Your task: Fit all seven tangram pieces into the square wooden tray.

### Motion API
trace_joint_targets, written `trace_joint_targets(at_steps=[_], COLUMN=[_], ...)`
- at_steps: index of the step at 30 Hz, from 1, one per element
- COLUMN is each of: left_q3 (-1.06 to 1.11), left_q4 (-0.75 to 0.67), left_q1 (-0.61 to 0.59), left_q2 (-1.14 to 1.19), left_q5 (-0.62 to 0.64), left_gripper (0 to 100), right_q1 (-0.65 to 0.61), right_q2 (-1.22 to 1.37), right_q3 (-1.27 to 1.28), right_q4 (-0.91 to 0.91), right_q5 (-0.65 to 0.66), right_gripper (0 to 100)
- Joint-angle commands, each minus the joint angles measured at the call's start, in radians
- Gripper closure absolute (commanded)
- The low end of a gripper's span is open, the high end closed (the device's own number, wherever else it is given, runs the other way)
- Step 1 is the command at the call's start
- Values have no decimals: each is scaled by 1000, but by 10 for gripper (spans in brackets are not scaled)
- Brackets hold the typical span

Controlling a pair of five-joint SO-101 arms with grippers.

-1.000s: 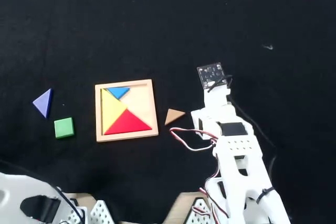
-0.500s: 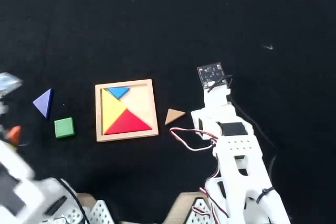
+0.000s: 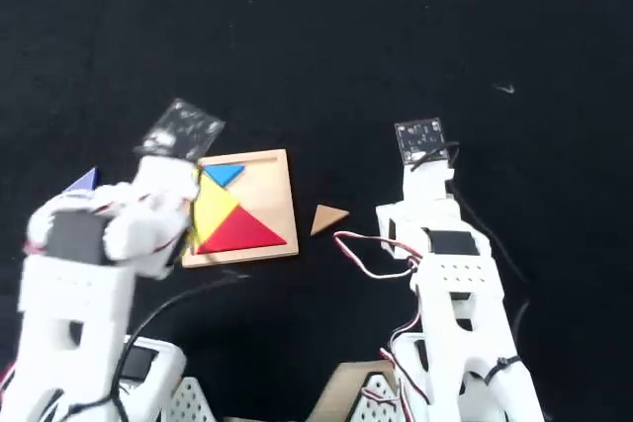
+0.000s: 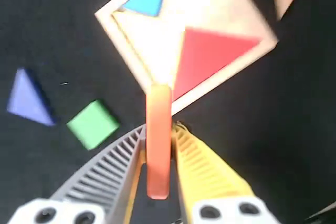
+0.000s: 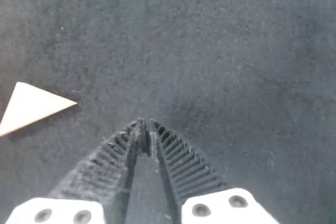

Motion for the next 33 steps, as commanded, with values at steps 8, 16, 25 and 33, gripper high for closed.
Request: trace_joint_targets(at_steps=[8,16,25,33], left_q3=[-47,-53,-54,-47], left_q4=[-433,-683,-833,-856], left_q1=[236,303,305,274], left_q2=[382,592,787,787], left_q5=[489,701,756,755], left_gripper=[942,936,906,906], right_q1=[12,12,12,12], right_q2=[-31,-31,-31,-31], right_q3=[-41,-41,-41,-41], right_q4=[-17,-17,-18,-18], right_q5=[-3,-3,-2,-2], right_gripper=[987,987,987,987])
